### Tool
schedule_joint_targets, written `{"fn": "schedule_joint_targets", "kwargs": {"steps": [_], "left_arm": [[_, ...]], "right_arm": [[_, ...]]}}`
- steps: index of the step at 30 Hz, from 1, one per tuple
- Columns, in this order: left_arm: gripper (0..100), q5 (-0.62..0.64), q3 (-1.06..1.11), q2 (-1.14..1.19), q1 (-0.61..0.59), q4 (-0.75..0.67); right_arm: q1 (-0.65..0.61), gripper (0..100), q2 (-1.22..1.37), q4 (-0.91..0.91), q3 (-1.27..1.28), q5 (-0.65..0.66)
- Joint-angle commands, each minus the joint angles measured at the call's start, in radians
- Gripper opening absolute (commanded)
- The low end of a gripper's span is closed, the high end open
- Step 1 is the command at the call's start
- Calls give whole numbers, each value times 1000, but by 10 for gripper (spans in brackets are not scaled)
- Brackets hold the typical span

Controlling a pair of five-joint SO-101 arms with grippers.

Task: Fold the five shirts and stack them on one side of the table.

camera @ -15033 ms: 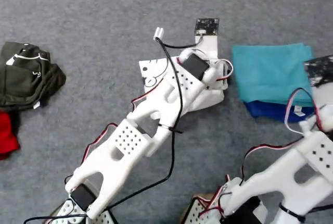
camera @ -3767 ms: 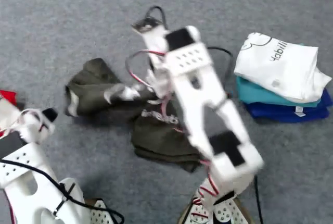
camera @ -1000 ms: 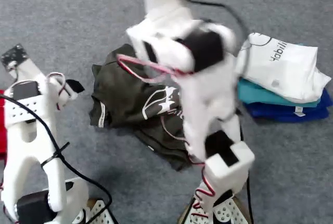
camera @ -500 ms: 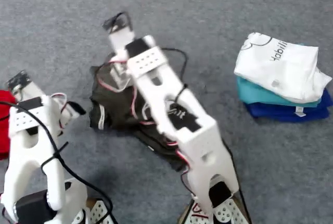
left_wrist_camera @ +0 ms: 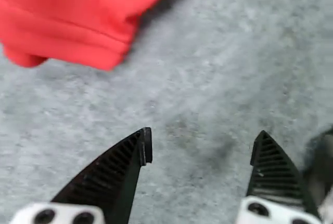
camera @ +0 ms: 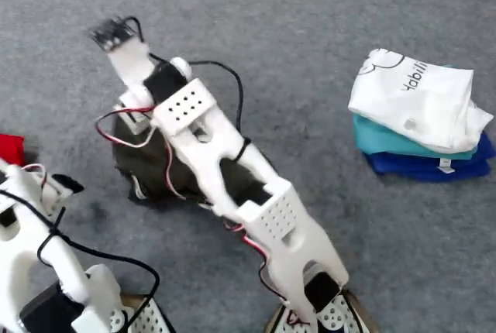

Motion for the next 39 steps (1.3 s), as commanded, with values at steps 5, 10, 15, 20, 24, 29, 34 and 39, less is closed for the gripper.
{"fn": "schedule_joint_targets", "kwargs": {"steps": [5, 10, 15, 20, 24, 29, 34, 39], "left_arm": [[308, -32, -9, -5, -57, -9], [308, -32, -5, -7, -57, -9], [308, -28, -5, -1, -51, -8], [308, -28, -5, -1, -51, -12], [308, -26, -8, -1, -49, -14], [308, -26, -12, -1, -3, -12], [307, 5, -15, -10, 104, -9], [308, 61, -55, 1, 181, -8]], "right_arm": [[-151, 4, -19, -25, -527, -5], [-173, 3, -199, -221, -498, -8], [-74, 3, -292, -321, -496, -3], [114, 3, -315, -107, -510, -9], [222, 3, -343, 130, -510, -8], [355, 2, -303, 250, -410, -2], [481, 2, -282, 252, -127, -2], [562, 2, -280, 252, 177, 35]]}}
